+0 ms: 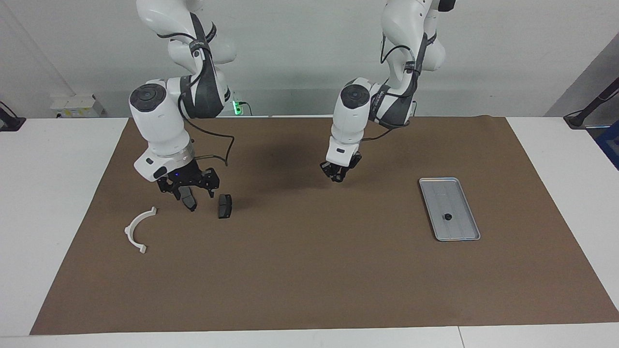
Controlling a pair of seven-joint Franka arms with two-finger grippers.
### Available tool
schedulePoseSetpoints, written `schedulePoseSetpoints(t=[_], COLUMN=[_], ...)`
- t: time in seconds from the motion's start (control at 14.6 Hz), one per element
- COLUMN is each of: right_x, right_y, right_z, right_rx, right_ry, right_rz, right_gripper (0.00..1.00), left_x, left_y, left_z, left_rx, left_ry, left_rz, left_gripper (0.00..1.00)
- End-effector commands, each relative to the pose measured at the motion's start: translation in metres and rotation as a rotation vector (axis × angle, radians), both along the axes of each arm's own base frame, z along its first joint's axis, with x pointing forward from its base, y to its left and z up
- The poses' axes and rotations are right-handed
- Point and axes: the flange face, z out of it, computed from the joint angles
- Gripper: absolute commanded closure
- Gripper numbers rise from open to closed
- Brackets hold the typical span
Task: Place bearing gear from tray to pile
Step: 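Carry the bearing to the table center and release it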
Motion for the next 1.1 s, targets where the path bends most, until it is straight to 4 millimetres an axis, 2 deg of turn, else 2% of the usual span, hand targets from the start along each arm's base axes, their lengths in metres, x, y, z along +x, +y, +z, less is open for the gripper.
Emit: schedulePoseSetpoints(t=[0.0, 0.21, 0.34, 0.48, 0.55, 0.62, 0.69, 0.82, 0.96, 1.03], right_x=[-0.002, -0.002, -0.002, -0.002, -0.002, -0.002, -0.001, -0.001, -0.001, -0.001], right_y=[-0.002, -0.006, -0.008, -0.008, -0.009, -0.009, -0.012, -0.024, -0.024, -0.020], right_z=[0.000, 0.000, 0.000, 0.000, 0.000, 0.000, 0.000, 0.000, 0.000, 0.000], right_rx=[0.017, 0.016, 0.016, 0.016, 0.016, 0.016, 0.016, 0.016, 0.016, 0.016], right_ry=[0.007, 0.009, 0.007, 0.007, 0.009, 0.007, 0.007, 0.007, 0.007, 0.007], right_rz=[-0.025, -0.028, -0.029, -0.029, -0.031, -0.031, -0.035, -0.052, -0.049, -0.043], right_gripper=[0.00, 0.00, 0.00, 0.00, 0.00, 0.00, 0.00, 0.00, 0.00, 0.00], left_x=[-0.003, -0.008, -0.008, -0.006, -0.005, -0.005, -0.003, 0.008, 0.034, 0.047], left_y=[-0.014, -0.025, -0.025, -0.024, -0.023, -0.023, -0.022, -0.014, 0.031, 0.063], left_z=[-0.022, -0.043, -0.044, -0.044, -0.044, -0.045, -0.044, -0.024, 0.021, 0.044], left_rx=[0.004, 0.033, 0.035, 0.038, 0.044, 0.047, 0.049, 0.065, 0.094, 0.096], left_ry=[-0.008, -0.027, -0.030, -0.036, -0.041, -0.046, -0.046, -0.038, -0.027, -0.020], left_rz=[0.009, 0.003, 0.002, -0.006, -0.015, -0.019, -0.017, -0.015, -0.069, -0.104], left_gripper=[1.00, 1.00, 1.00, 0.34, 0.14, 0.05, 0.00, 0.00, 0.00, 0.00])
